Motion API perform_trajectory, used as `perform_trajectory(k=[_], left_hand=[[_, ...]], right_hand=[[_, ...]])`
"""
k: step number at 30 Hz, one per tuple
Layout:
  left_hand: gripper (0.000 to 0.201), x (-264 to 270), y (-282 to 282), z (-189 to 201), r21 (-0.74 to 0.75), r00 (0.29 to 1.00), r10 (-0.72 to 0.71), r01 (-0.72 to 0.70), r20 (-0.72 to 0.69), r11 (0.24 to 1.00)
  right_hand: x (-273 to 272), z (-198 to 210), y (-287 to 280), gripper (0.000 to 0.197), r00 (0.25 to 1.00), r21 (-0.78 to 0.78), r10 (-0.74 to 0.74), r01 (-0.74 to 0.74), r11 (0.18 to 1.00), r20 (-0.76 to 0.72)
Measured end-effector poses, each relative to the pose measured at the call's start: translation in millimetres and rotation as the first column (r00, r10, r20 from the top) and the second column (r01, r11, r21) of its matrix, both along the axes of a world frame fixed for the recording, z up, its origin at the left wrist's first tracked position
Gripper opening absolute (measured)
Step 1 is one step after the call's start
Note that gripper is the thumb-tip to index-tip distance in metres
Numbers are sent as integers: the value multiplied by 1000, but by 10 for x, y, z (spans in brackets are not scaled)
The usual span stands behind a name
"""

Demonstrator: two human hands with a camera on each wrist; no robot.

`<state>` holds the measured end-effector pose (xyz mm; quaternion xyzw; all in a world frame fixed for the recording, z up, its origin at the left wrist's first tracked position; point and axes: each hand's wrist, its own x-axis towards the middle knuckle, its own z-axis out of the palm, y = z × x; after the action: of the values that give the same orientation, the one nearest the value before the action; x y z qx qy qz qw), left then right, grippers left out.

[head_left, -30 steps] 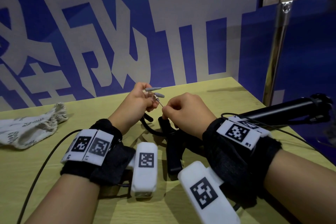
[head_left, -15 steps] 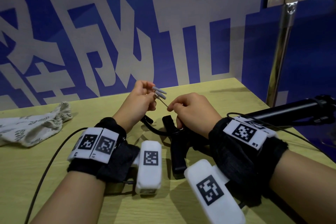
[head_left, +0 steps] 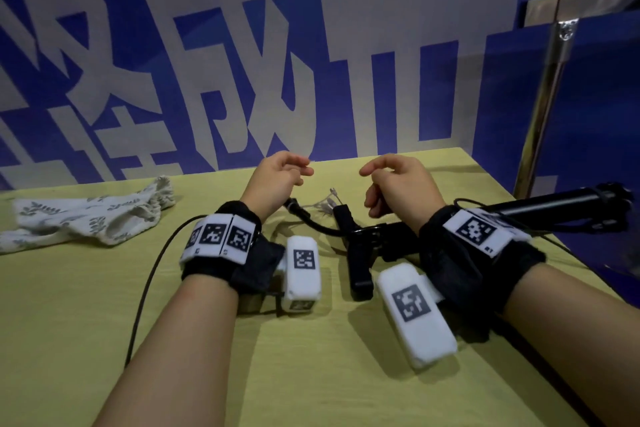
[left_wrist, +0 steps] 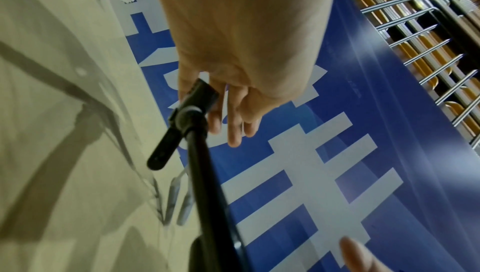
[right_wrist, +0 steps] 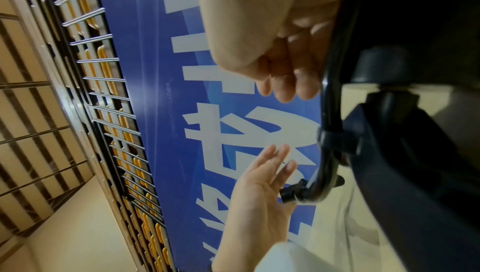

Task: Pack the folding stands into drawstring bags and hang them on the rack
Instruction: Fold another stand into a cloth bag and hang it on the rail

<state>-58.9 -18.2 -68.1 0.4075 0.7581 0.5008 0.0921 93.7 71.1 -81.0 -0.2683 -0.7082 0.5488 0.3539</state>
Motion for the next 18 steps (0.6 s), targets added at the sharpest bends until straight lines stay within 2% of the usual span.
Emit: perform_trajectory(k=[3, 5, 9, 13, 16, 18], left_hand=[[22, 16, -13, -14, 37, 995, 101, -100, -11, 994], [24, 22, -42, -29, 40, 986, 168, -169, 24, 985], [41, 24, -120, -97, -96, 947, 239, -223, 215, 970], [49, 51, -164, -147, -187, 894, 224, -161, 388, 969], [45, 71, -202, -170, -180, 868, 221, -155, 444, 971], [32, 105, -217, -181, -175, 854, 185, -112, 486, 978]], right_hand=[[94, 117, 3, 29, 996, -107, 20, -29, 994, -85], [192, 202, 29, 29, 997, -110, 36, -43, 993, -65], [380, 239, 156, 20, 982, 28, 66, -73, 997, 179], [550, 201, 257, 15, 900, 129, 95, -164, 978, 425], [681, 178, 307, 12, 817, 201, 94, -250, 947, 569], [761, 169, 318, 20, 751, 218, 99, -311, 925, 652]])
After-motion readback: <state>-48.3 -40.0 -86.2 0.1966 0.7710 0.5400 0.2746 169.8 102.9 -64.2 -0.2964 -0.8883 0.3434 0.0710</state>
